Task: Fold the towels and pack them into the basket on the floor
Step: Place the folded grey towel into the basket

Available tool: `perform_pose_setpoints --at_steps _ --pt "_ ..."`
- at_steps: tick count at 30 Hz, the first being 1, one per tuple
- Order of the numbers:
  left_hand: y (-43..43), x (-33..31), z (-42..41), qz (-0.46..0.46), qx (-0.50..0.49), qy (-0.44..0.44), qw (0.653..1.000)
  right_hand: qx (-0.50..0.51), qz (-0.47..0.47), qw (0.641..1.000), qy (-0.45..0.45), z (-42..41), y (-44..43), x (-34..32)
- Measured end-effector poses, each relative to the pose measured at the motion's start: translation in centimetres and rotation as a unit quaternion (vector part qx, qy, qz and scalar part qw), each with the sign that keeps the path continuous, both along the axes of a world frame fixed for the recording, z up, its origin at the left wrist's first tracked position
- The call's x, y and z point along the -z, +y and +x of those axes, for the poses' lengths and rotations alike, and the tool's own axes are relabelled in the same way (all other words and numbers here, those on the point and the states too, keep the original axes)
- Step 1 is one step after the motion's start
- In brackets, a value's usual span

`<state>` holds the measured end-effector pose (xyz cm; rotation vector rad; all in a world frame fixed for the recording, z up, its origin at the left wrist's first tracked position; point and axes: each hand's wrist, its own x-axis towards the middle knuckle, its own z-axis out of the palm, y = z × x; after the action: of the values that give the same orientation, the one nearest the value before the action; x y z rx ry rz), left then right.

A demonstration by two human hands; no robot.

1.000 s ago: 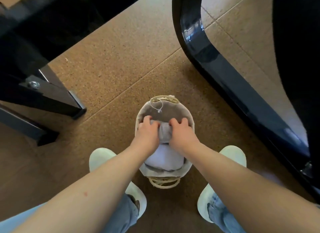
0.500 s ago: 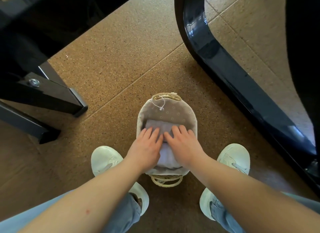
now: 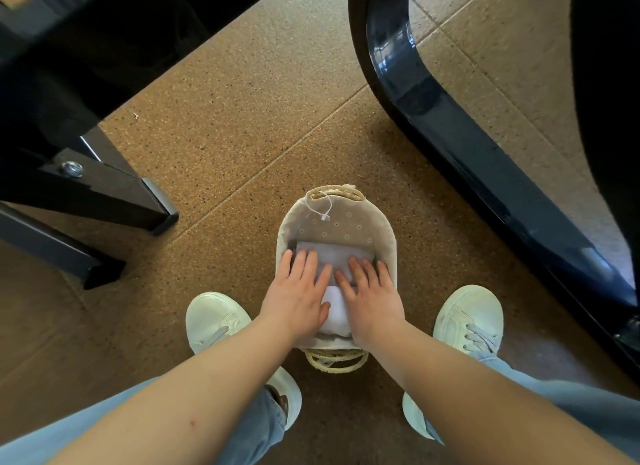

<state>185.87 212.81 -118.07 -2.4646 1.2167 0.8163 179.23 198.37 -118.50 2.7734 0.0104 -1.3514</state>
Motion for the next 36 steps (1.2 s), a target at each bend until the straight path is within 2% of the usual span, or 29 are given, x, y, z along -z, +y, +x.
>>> perform_pose_setpoints --at_steps 9,12,19,26,36 --pt "-1.5 1.5 1.5 0.165 0.062 0.02 0.984 0.038 0.002 0.999 -0.033 -0.6 0.5 1.4" --pt "-1.7 1.0 1.4 0.184 0.07 0.011 0.98 0.032 0.029 0.998 -0.043 -0.8 0.2 0.9" --pt "-1.0 -3.0 1.1 0.105 0.044 0.014 0.993 0.041 0.119 0.99 -0.065 0.4 -1.9 -3.5" --pt "-0.9 -8.8 0.1 0.101 0.009 -0.005 0.995 0.075 0.104 0.984 -0.121 -0.6 -2.7 -8.9" --pt "-3.1 -18.6 -2.4 -0.034 -0.015 -0.073 0.997 0.107 0.083 0.961 -0.242 -3.7 -4.1 -18.3"
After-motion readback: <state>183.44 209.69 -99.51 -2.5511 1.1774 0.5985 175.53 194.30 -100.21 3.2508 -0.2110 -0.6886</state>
